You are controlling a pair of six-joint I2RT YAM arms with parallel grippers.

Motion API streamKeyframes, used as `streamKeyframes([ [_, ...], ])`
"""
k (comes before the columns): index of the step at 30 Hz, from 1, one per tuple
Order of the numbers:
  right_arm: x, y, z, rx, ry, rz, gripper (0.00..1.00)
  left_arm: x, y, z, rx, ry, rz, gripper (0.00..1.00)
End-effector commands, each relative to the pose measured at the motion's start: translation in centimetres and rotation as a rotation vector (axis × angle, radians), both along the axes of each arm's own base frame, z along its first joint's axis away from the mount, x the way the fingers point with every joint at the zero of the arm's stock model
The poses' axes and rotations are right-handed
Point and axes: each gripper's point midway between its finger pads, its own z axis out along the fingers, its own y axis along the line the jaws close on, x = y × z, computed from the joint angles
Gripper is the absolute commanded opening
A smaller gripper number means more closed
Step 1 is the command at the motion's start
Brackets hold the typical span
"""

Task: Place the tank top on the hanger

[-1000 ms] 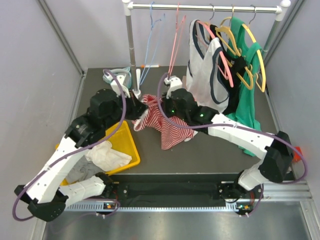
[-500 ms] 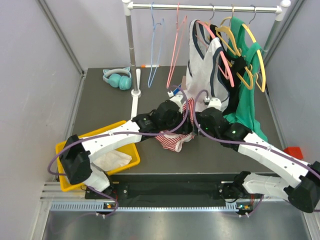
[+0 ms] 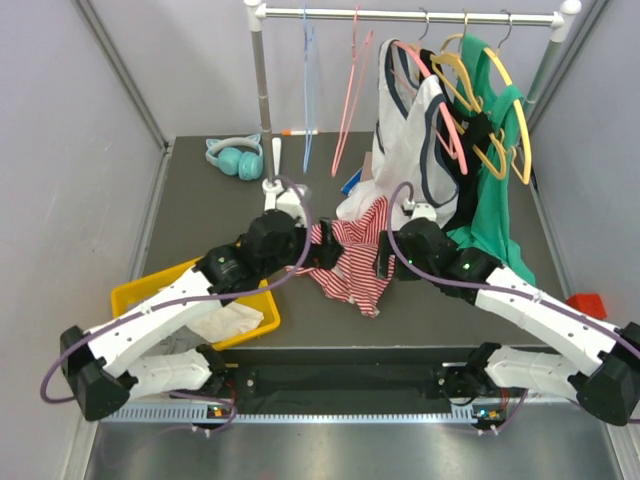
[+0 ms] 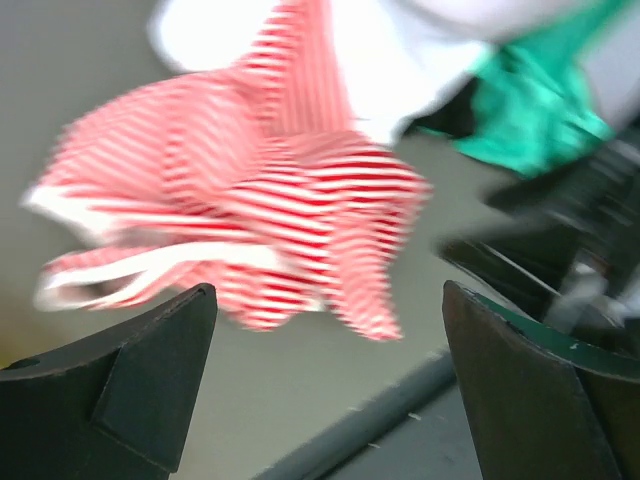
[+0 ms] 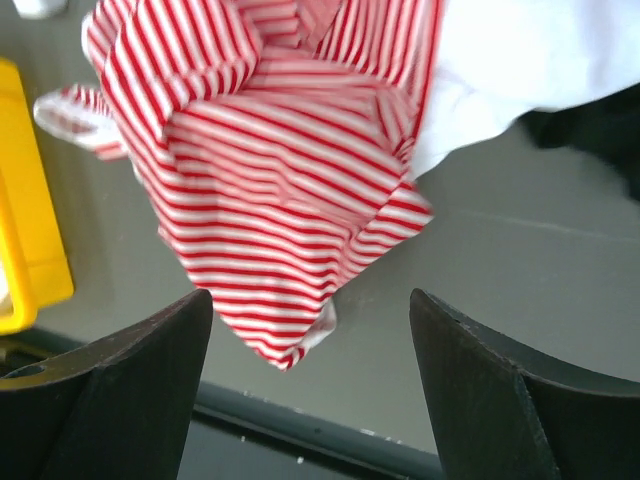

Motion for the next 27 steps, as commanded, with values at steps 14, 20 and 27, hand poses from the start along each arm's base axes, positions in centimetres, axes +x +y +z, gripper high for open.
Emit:
streamKeyframes([
  [14,-5.1,5.4,-7.5,0.078,0.196,0.217,0.8,7.9,9.4,-12.1,0.261,0.151,0.253,0.88],
  [20,-5.1,6.0,-8.2,0.064,0.195,0.232,0.81,8.9,10.4,-14.7,0.328,0.189,0.276,0.8],
  [27,-4.9,6.5,-8.7,0.061,0.197,0.247,0.8,9.3,10.0,-16.6,0.282,0.236,0.269,0.69],
])
